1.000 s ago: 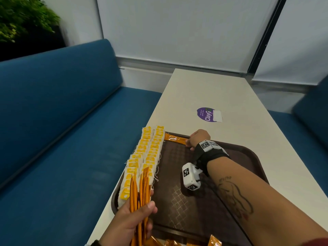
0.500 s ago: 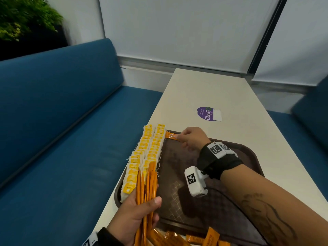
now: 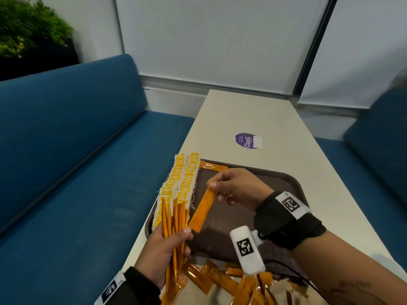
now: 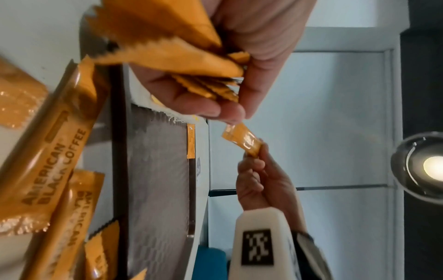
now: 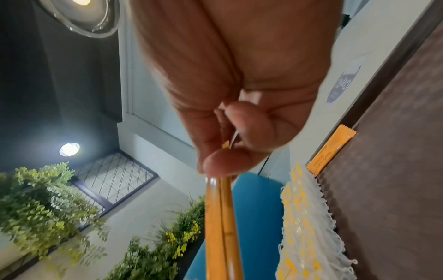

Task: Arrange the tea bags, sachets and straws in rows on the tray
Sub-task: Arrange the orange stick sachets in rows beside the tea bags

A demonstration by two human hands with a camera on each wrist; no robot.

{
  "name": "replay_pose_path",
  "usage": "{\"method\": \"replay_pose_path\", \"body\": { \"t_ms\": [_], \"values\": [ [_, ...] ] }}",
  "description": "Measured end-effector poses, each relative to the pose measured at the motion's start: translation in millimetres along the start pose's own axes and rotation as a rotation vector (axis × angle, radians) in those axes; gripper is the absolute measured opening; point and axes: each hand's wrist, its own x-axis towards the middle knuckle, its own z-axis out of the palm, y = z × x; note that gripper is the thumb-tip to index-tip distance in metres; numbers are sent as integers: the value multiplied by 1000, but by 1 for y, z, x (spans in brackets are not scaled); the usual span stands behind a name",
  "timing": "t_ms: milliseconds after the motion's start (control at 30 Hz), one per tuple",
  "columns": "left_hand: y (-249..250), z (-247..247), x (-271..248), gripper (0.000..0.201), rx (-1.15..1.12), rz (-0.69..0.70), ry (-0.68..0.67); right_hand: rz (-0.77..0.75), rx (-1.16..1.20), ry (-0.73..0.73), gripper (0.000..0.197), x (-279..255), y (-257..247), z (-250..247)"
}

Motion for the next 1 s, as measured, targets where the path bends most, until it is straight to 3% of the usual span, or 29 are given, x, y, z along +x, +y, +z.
{"method": "replay_pose_path", "body": {
  "t_ms": [133, 267, 367, 500, 733, 867, 1000],
  "values": [
    [4, 0, -5, 12, -148, -41, -4, -85, 110, -27, 12, -16, 0, -7],
    [15, 8, -8, 20, -289, -94, -69, -210, 152, -51, 31, -31, 4, -10],
    [19, 12, -7, 28, -314, -74, -75, -336, 152, -98, 23, -34, 10, -10],
    [17, 15, -4, 25, -264, -37, -14, -401, 168, -179, 13, -40, 16, -11],
    [12, 18, 3, 14, -139, 71, 88, -324, 224, -132, 17, -45, 18, -11],
    [10, 20, 8, 16, -142, 95, 118, -208, 167, 54, 31, -46, 20, -2],
    [4, 22, 8, 22, -106, 73, 80, -71, 380, 257, 25, -40, 24, 11]
  ]
}}
